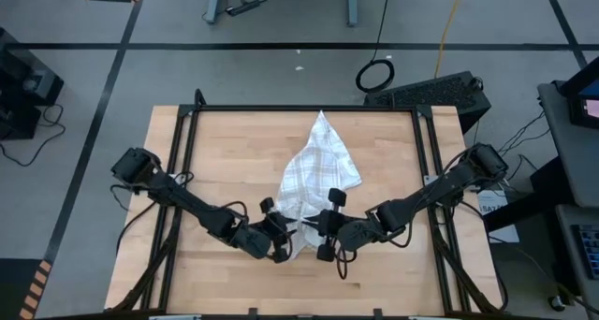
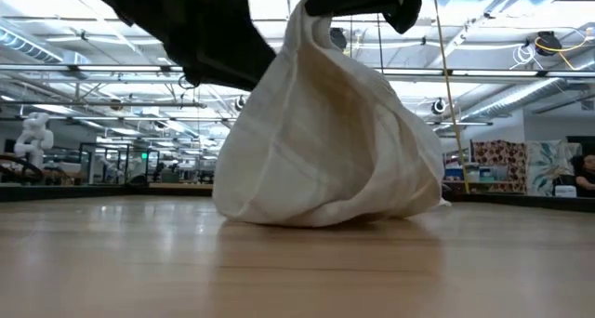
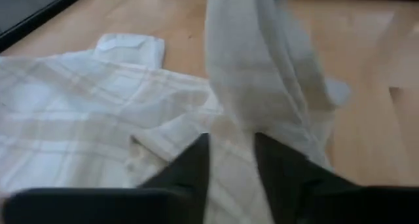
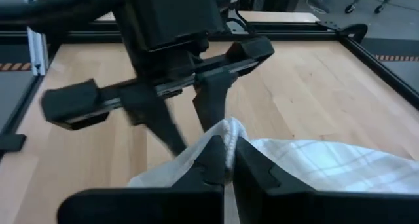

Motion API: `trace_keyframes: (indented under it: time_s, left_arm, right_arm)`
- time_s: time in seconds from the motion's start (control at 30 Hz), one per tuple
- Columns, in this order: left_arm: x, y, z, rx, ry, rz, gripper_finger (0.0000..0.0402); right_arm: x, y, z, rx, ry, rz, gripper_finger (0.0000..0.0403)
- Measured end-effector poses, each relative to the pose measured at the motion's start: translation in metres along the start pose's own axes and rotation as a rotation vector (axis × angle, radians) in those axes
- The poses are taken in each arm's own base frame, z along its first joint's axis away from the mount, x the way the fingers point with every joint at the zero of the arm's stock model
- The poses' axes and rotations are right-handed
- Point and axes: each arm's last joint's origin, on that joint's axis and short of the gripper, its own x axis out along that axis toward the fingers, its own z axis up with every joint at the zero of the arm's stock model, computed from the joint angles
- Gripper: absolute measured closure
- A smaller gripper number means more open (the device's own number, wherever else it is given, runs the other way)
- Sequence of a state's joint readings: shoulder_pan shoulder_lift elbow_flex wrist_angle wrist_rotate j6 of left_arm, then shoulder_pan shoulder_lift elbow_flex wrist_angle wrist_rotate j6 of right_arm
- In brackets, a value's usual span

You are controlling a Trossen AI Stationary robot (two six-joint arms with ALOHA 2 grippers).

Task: Roll towel
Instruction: Roll the towel

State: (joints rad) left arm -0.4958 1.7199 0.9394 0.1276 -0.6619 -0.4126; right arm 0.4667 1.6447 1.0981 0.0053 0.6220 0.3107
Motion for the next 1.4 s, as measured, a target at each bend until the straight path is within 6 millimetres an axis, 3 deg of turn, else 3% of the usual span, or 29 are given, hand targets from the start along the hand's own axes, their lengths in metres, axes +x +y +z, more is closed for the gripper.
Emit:
trace_keyframes:
  time_s: [0.07,0.13,0.3,0.43,0.53,0.7,0.87,0.97,1.1,1.13,1.4]
  left_arm:
    - [-0.001,0.0,0.0,0.005,-0.006,0.021,0.0368]
    - [-0.006,-0.001,0.002,-0.006,-0.015,0.023,0.0388]
    - [-0.031,-0.009,0.01,-0.064,0.009,-0.117,0.0351]
    - [-0.06,-0.016,0.007,-0.099,-0.007,-0.078,0.0326]
    - [-0.068,-0.024,0.004,-0.107,-0.07,-0.031,0.031]
    - [-0.051,-0.037,-0.007,-0.16,-0.108,-0.028,0.0262]
    - [-0.025,-0.034,-0.023,-0.169,-0.107,0.086,0.023]
    - [-0.021,-0.032,-0.029,-0.134,-0.078,0.112,0.0268]
    - [-0.022,-0.029,-0.031,-0.076,-0.063,0.14,0.0375]
    - [-0.024,-0.028,-0.029,-0.057,-0.064,0.149,0.0387]
    - [-0.058,-0.015,0.007,0.024,-0.142,0.155,0.0396]
  right_arm:
    - [0.0,0.001,0.001,0.017,-0.009,0.004,0.0401]
    - [0.0,0.0,0.001,0.018,-0.01,0.002,0.0401]
    - [0.0,0.0,0.001,0.008,-0.011,-0.002,0.0401]
    - [0.0,0.0,0.001,0.007,-0.011,-0.002,0.0401]
    - [0.0,0.0,0.002,0.011,-0.017,0.0,0.0401]
    - [0.0,0.001,0.003,0.037,-0.03,0.005,0.0401]
    - [-0.002,0.004,0.002,0.058,-0.028,0.016,0.0401]
    - [-0.005,0.008,0.001,0.055,-0.028,0.031,0.0398]
    - [-0.01,0.015,-0.001,0.044,-0.026,0.056,0.0378]
    - [-0.012,0.018,-0.003,0.036,-0.018,0.07,0.037]
    - [-0.03,0.039,-0.026,-0.049,0.19,0.307,0.0287]
